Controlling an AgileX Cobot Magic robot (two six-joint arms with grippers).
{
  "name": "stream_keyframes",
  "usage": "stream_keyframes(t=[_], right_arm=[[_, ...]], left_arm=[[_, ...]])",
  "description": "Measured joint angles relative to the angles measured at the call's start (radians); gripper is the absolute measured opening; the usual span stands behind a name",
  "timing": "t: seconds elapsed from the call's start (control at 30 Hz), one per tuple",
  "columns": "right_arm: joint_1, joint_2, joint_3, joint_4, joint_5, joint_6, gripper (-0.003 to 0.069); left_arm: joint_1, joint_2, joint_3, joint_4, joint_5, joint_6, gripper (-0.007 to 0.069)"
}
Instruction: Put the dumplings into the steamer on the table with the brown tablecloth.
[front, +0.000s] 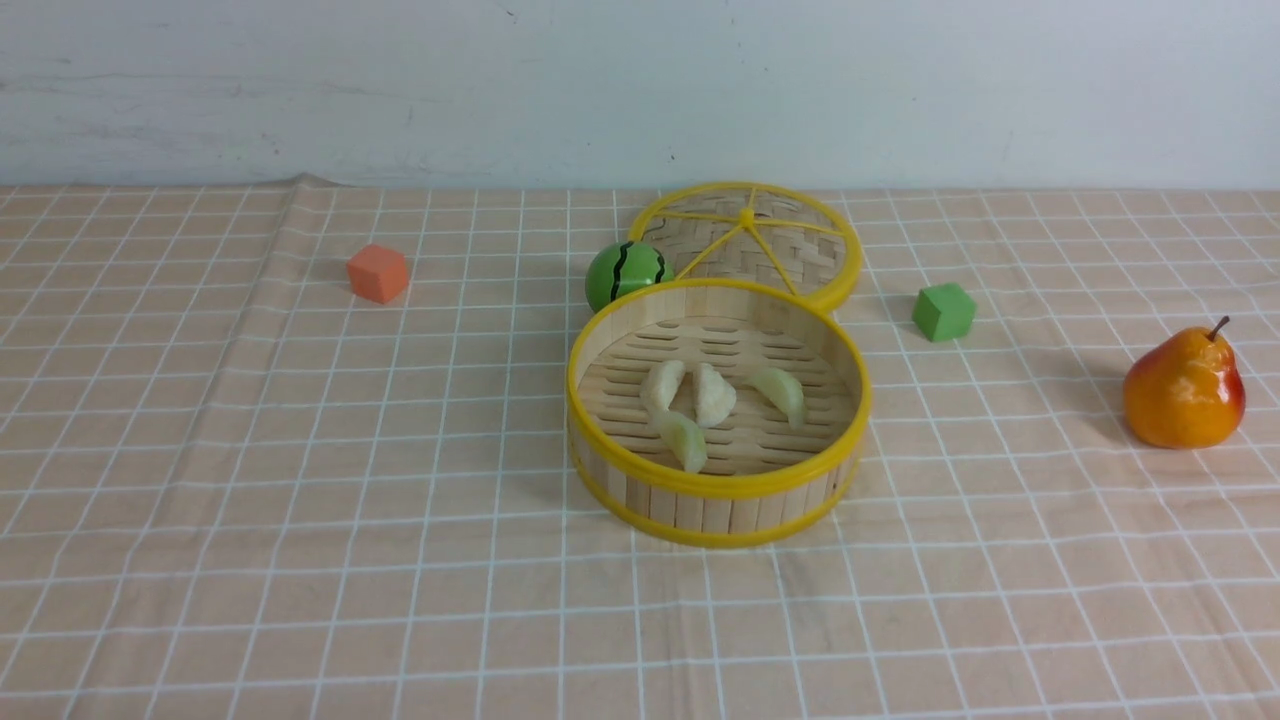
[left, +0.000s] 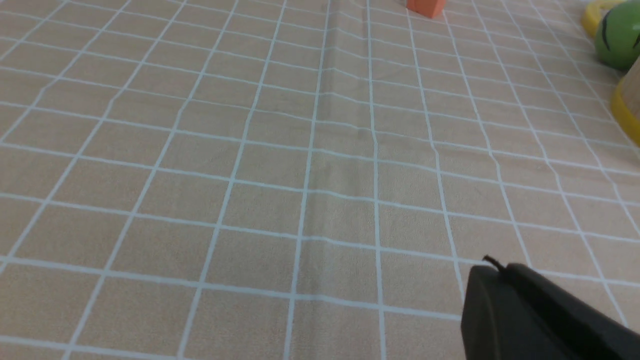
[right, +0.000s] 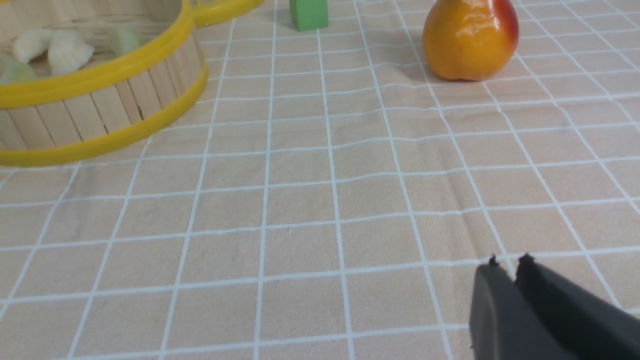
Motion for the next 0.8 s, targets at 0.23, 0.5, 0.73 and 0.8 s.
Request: stream_keyframes(t=[0.23,0.5,0.73,0.8], right_arm=[[0.0,0.0,0.0,0.0,0.0,0.0,0.0078],[0.0,0.0,0.0,0.0,0.0,0.0,0.0087],[0.0,0.0,0.0,0.0,0.0,0.0,0.0095],[0.0,0.0,0.0,0.0,0.0,0.0,0.0097]], left_arm=[[0.0,0.0,0.0,0.0,0.0,0.019,-0.0014],[0.0,0.0,0.0,0.0,0.0,0.02,-0.0014],[0.0,0.0,0.0,0.0,0.0,0.02,-0.0014],[0.0,0.0,0.0,0.0,0.0,0.02,-0.0014]])
